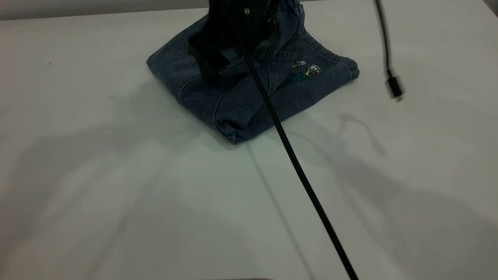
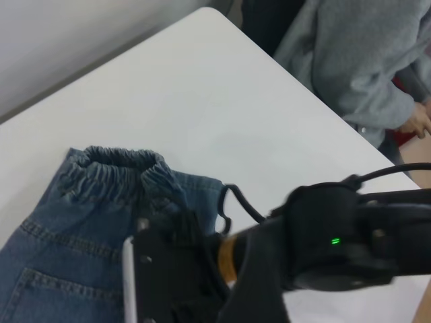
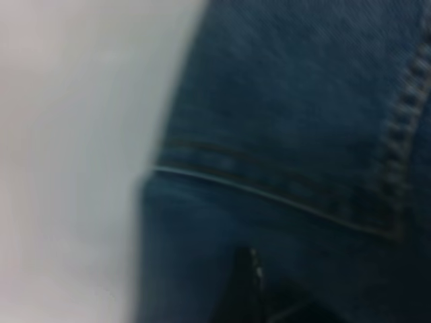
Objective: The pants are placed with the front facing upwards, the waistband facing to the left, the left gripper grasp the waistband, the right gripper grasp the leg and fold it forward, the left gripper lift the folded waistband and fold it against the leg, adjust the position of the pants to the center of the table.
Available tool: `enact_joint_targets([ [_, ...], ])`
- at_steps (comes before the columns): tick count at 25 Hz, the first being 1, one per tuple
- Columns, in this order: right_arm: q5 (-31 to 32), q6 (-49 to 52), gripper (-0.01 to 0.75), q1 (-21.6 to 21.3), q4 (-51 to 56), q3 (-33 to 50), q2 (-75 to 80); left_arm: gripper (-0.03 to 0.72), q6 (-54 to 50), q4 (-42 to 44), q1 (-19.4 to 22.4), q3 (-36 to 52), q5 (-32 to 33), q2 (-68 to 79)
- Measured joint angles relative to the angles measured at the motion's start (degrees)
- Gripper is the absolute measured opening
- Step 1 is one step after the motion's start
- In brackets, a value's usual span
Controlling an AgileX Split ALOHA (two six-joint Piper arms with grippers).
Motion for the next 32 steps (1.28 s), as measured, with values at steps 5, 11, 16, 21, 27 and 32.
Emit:
enact_joint_targets([
  [5,4.32,13.03,0.572,-0.21,-15.0,-0.85,3.38,0.57,0.0,0.02,0.0,0.0,1.64,0.0],
  [11,10.4,17.27,0.569,-0.21,-14.67,-1.36,4.4,0.57,0.09,0.07,0.0,0.0,2.61,0.0],
  [16,13.31,17.94,0.569,-0.67,-1.75,-1.43,4.34,0.57,0.09,0.07,0.0,0.0,2.97,0.0],
  [21,14.17,24.54,0.569,-0.67,11.68,-1.52,4.21,0.57,0.09,0.07,0.0,0.0,3.65,0.0],
  [27,13.88,30.3,0.569,-0.67,16.18,-2.42,4.21,0.57,0.09,0.07,0.0,0.0,4.17,0.0],
  [32,22.13,29.79,0.569,-0.62,12.19,-7.74,2.48,0.57,0.09,0.07,0.0,0.0,4.22,0.0],
])
